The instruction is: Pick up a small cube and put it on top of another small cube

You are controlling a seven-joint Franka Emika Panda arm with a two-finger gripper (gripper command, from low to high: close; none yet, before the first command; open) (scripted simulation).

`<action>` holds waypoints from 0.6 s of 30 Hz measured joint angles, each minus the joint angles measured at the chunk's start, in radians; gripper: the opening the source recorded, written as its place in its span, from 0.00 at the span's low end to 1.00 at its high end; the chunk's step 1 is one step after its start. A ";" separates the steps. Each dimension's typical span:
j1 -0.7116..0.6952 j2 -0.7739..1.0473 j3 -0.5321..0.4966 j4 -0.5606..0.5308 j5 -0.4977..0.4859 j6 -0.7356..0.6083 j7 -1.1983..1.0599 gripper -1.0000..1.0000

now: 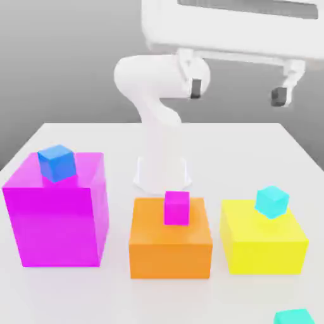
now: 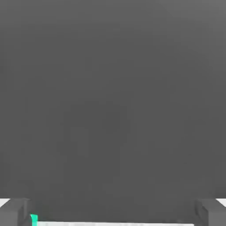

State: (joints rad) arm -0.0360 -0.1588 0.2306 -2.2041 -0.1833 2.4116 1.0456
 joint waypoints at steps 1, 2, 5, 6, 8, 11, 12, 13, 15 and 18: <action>0.004 0.036 0.008 0.005 -0.012 0.006 0.015 0.50; 0.011 0.073 0.015 0.011 -0.023 0.012 0.029 0.50; 0.037 0.181 0.026 0.027 -0.051 0.032 0.069 0.50; 0.045 0.217 0.028 0.032 -0.059 0.038 0.081 0.50; 0.059 0.287 0.032 0.043 -0.070 0.053 0.102 0.50; 0.081 0.391 0.039 0.058 -0.077 0.075 0.128 0.50; 0.089 0.425 0.042 0.063 -0.077 0.083 0.135 0.50; 0.097 0.458 0.045 0.067 -0.076 0.092 0.141 0.50; 0.111 0.524 0.053 0.077 -0.071 0.109 0.151 0.50; 0.133 0.624 0.060 0.092 -0.066 0.144 0.166 0.50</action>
State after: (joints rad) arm 0.0967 0.4652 0.2906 -2.1119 -0.2494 2.5557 1.2120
